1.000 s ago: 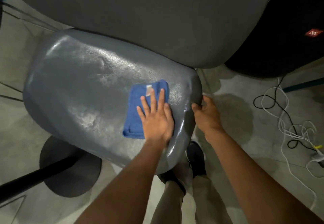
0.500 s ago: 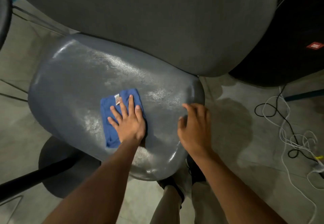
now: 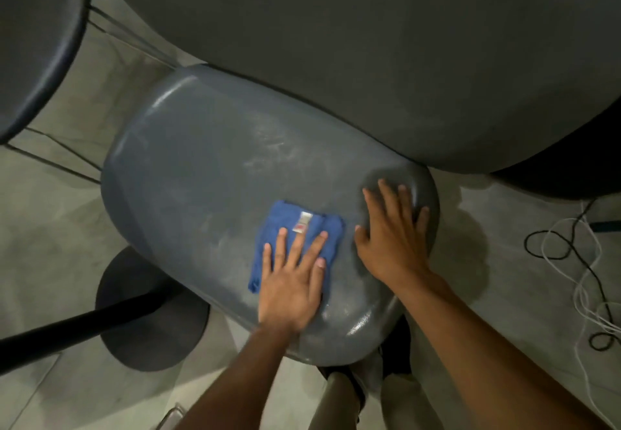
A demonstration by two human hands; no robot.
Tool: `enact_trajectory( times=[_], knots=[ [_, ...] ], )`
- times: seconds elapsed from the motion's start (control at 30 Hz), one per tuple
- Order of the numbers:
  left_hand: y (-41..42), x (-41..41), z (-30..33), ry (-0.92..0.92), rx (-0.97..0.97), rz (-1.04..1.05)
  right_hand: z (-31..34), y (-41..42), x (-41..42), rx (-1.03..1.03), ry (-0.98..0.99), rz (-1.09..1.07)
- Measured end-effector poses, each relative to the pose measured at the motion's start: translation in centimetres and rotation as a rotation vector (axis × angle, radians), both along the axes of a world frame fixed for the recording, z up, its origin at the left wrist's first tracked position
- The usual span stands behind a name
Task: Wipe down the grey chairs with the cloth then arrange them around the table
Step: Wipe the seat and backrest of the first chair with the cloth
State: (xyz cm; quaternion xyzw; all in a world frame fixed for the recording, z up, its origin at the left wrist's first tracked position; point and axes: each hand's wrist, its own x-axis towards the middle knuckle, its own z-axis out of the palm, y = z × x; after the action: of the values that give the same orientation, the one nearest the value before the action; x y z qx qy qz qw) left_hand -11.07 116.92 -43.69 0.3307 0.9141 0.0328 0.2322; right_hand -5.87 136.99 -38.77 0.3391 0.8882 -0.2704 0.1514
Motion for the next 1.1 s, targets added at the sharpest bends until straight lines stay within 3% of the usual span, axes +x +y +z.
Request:
enact_trajectory(
  times=[0.1,0.27,0.33,0.4,0.53,0.63,0.7,0.8,0.87,1.0,1.1],
  knots=[
    [-0.1,-5.6,-1.0,0.027,-0.081,0.214,-0.8,-0.1,0.0,0.035,-0.19,0.16],
    [7.1,-12.3,-1.9,-0.004,-0.049,0.522,-1.4,-0.5,0.1,0.091,-0.25,0.226],
    [10.5,-12.5,-1.8,-0.033,-0.053,0.44,-1.4,-0.6,-0.2,0.096,-0.267,0.228],
    [12.4,-11.2,-1.3,-0.058,-0.03,0.217,-1.5,-0.7,-0.3,0.085,-0.277,0.217],
    [11.3,-8.3,-0.3,-0.1,0.011,-0.227,-1.5,-1.0,-1.0,0.083,-0.292,0.201],
    [11.0,-11.4,-0.7,-0.02,0.021,-0.381,-1.4,-1.1,-1.6,0.074,-0.337,0.2],
    [11.3,-14.8,-1.5,0.07,-0.005,-0.331,-1.5,-1.0,-1.9,0.06,-0.359,0.199],
    [10.6,-20.4,-1.7,0.096,-0.064,0.035,-1.4,-1.0,-1.9,0.052,-0.372,0.207],
    [10.2,-22.6,-1.5,0.08,-0.11,0.134,-1.4,-1.0,-2.0,0.053,-0.385,0.216],
    [13.0,-19.6,-1.2,0.026,-0.1,0.18,-1.0,-1.0,-2.4,0.031,-0.411,0.201],
    [14.3,-14.1,-1.1,-0.002,-0.005,0.009,-0.9,-1.1,-2.8,0.03,-0.434,0.2]
  ],
)
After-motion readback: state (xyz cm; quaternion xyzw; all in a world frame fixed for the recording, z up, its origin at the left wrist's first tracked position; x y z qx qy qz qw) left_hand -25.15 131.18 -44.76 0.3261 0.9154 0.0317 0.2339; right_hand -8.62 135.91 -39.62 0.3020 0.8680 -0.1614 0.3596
